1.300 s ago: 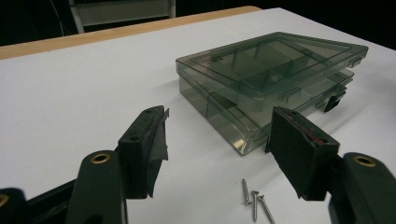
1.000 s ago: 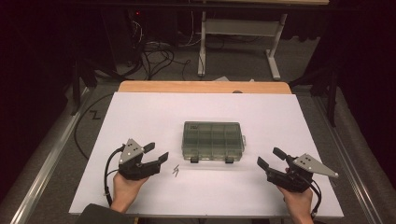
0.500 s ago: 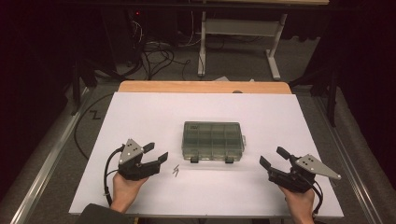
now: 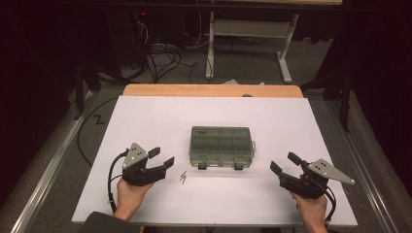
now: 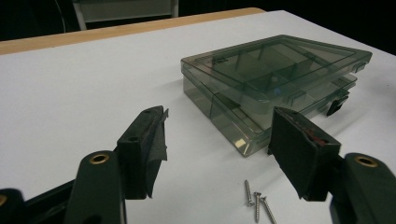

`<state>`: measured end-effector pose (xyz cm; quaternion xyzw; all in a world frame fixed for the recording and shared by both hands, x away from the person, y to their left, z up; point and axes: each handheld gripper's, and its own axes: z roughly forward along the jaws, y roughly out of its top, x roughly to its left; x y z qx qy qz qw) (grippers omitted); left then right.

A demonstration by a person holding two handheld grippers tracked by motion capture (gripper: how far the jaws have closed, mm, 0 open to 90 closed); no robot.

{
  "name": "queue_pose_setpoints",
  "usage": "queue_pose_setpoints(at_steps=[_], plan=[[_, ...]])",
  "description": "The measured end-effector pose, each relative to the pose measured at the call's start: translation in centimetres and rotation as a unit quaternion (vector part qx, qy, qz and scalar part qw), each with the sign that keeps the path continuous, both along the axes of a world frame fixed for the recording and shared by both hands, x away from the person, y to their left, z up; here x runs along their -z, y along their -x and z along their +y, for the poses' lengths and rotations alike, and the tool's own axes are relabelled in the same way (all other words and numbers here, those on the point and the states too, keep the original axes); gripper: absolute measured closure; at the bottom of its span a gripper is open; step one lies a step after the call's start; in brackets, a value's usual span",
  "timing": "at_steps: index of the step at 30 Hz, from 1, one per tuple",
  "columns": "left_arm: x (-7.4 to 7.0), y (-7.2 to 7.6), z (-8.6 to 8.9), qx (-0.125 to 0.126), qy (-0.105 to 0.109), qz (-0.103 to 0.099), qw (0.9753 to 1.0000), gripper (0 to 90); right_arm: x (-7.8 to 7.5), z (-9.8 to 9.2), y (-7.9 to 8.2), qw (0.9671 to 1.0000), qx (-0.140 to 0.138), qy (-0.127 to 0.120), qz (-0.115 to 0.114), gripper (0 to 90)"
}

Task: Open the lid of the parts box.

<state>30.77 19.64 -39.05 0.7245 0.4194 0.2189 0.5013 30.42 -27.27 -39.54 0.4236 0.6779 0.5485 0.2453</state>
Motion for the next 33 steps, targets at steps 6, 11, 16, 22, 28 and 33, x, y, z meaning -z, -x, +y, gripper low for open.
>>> queue_pose_setpoints(at_steps=[6, 11, 16, 22, 28, 33], plan=[[-0.3, -0.4, 0.0, -0.001, 0.005, 0.006, 1.0000, 36.5, -0.3, 0.2, -0.1, 1.0000, 0.001, 0.003, -0.005, 25.0], [-0.5, -0.7, -0.1, -0.001, 0.004, 0.012, 0.9999, 36.8, -0.5, 0.5, -0.6, 1.0000, -0.002, 0.009, 0.000, 24.6], [-0.7, -1.1, -0.3, 0.002, 0.003, 0.014, 0.9999, 36.8, -0.8, 0.9, -0.9, 0.9999, -0.005, 0.016, -0.004, 24.6], [-0.9, -1.8, -0.8, 0.007, 0.002, 0.019, 0.9998, 36.8, -1.1, 1.5, -1.6, 0.9996, -0.011, 0.025, -0.004, 24.8], [-1.1, -2.4, -1.6, 0.017, -0.007, 0.015, 0.9997, 36.7, -1.4, 2.2, -2.1, 0.9992, -0.019, 0.034, 0.001, 27.3], [-1.2, -3.0, -2.4, 0.028, -0.009, 0.019, 0.9994, 36.7, -1.6, 2.9, -2.6, 0.9988, -0.025, 0.041, 0.007, 29.7]])
